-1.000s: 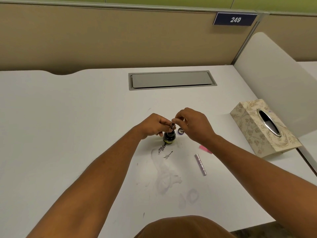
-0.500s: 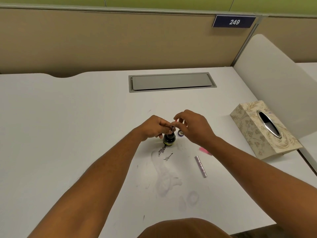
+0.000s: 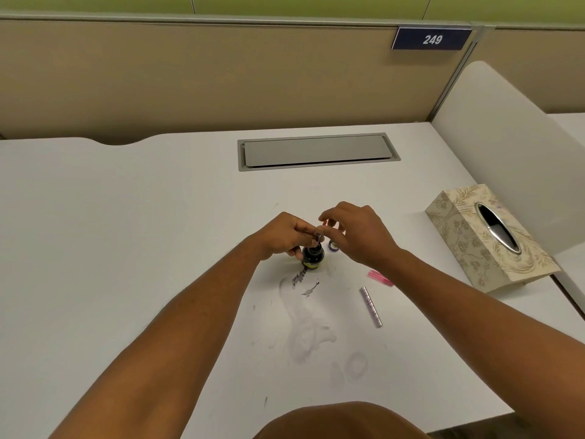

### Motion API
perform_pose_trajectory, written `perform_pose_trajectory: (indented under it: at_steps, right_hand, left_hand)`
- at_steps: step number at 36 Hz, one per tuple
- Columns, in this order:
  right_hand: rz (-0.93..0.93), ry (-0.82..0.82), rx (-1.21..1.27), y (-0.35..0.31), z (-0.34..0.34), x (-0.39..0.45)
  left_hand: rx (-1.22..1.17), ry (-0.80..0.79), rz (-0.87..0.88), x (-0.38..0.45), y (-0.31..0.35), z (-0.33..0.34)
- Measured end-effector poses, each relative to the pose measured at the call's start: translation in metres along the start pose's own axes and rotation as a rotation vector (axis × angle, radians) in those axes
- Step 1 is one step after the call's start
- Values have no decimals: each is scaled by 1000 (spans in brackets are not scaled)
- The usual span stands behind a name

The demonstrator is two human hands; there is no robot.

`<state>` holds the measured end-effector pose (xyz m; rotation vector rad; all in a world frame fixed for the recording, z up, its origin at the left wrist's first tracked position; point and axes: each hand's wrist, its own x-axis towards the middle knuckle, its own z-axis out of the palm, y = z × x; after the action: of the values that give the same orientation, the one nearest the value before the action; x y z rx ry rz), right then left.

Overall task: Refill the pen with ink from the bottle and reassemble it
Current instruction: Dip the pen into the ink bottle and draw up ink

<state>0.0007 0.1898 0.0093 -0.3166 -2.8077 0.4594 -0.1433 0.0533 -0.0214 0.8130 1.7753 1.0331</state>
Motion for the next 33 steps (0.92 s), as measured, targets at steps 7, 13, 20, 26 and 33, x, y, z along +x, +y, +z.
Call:
perform_pose_trajectory:
  at_steps: [7,13,20,26,33]
  right_hand:
    - [19,23,-31,-1,1,-1]
    - [46,1,15,-2,3,-3]
    - [8,5,-11,-2,3,-2]
    - [13,14,-31,-2,2,-2]
    - [28,39,-36,-5,-1,-4]
  left_hand:
    - [14,-4,2,1,-2,0]
    - [10,8,-1,1,-1,0]
    - [36,0,3,2,-1,-1]
    - [31,4,13,1,0,0]
    - [36,12,31,1,2,2]
